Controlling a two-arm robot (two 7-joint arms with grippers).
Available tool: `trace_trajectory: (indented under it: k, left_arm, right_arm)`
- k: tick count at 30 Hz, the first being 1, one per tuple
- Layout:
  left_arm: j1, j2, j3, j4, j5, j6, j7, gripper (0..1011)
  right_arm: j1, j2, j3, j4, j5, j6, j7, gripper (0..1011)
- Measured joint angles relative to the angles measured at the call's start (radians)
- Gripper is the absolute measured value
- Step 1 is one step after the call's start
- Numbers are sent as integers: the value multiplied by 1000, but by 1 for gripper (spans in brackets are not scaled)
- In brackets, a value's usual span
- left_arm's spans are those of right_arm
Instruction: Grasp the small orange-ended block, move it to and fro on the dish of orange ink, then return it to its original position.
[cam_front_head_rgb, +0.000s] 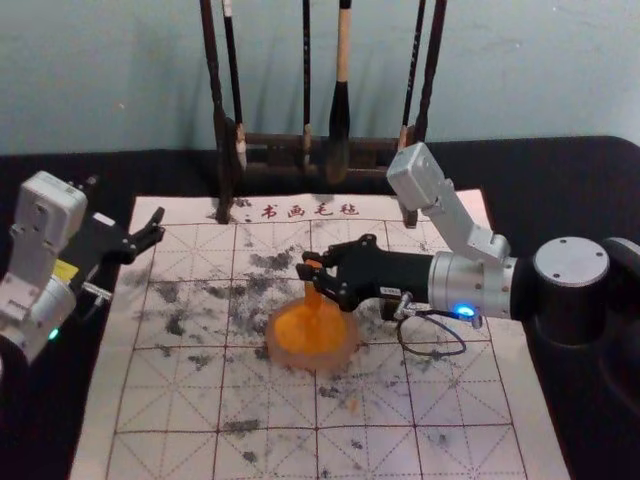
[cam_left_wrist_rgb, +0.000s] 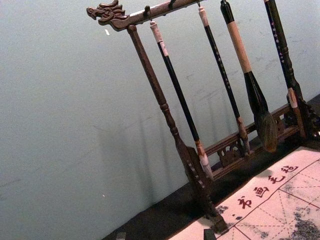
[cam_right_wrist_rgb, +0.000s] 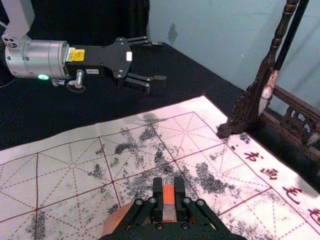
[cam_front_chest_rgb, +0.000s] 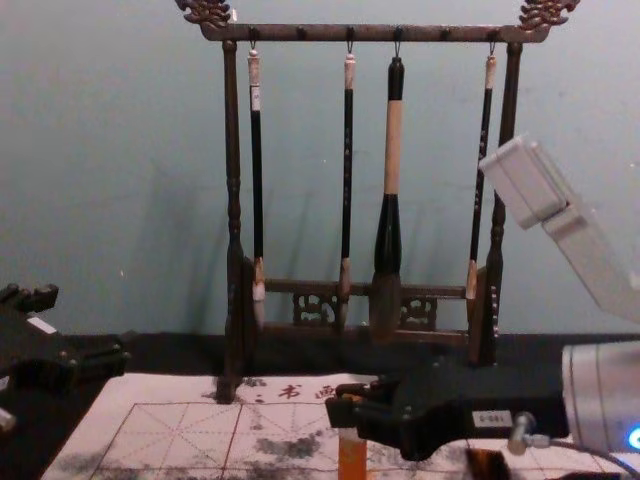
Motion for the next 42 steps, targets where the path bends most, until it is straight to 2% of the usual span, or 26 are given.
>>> trace_trajectory:
  k: [15,27,42]
  left_arm:
    - [0,0,0,0,0,0,0,1001]
    - [0,0,0,0,0,0,0,1001]
    - [0,0,0,0,0,0,0,1001]
  right_arm:
    - [19,-23,-17,37,-11,0,-12,107]
    - [2,-4,-21,-1,2,7,-1,107]
    - [-3,-9,-23,11,-8,-4,-19,107]
